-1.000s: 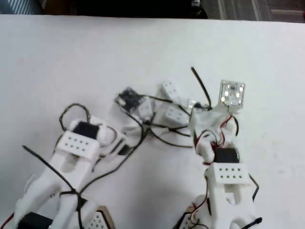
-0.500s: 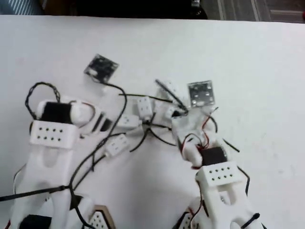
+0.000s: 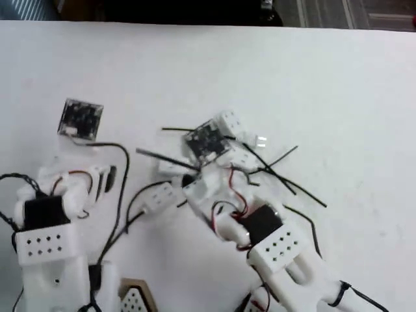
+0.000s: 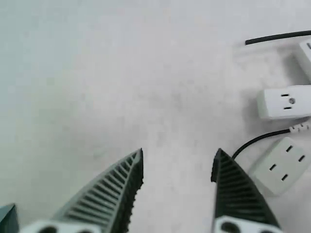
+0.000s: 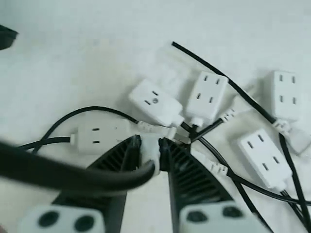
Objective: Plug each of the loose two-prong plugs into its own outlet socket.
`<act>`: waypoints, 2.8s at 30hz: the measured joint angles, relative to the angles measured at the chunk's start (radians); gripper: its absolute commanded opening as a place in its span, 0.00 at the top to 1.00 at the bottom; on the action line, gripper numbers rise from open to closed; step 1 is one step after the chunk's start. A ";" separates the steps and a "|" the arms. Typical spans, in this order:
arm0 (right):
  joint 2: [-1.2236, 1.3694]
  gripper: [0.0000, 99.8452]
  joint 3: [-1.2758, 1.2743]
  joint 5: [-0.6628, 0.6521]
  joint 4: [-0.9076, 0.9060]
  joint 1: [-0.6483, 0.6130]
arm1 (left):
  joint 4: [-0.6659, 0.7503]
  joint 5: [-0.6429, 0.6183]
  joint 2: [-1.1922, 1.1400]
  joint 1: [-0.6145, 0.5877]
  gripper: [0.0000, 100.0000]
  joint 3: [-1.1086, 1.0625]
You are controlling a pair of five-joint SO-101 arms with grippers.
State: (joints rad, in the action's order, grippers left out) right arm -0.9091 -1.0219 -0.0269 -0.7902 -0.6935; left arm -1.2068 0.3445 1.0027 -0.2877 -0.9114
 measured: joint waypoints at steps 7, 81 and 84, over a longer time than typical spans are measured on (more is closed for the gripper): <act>0.005 0.98 0.015 0.000 -0.006 -0.146 | 0.133 -0.107 0.025 -0.110 0.76 -0.189; 0.637 0.86 0.189 0.002 0.153 -0.091 | 0.140 0.006 0.025 -0.233 0.71 -0.206; 0.571 0.86 0.189 0.002 0.112 -0.091 | 0.020 0.038 0.025 -0.233 0.71 -0.081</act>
State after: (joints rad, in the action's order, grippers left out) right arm -0.3383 -0.8332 -0.0253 -0.6782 -0.7841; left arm -1.1868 0.3828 1.0273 -0.5209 -0.9927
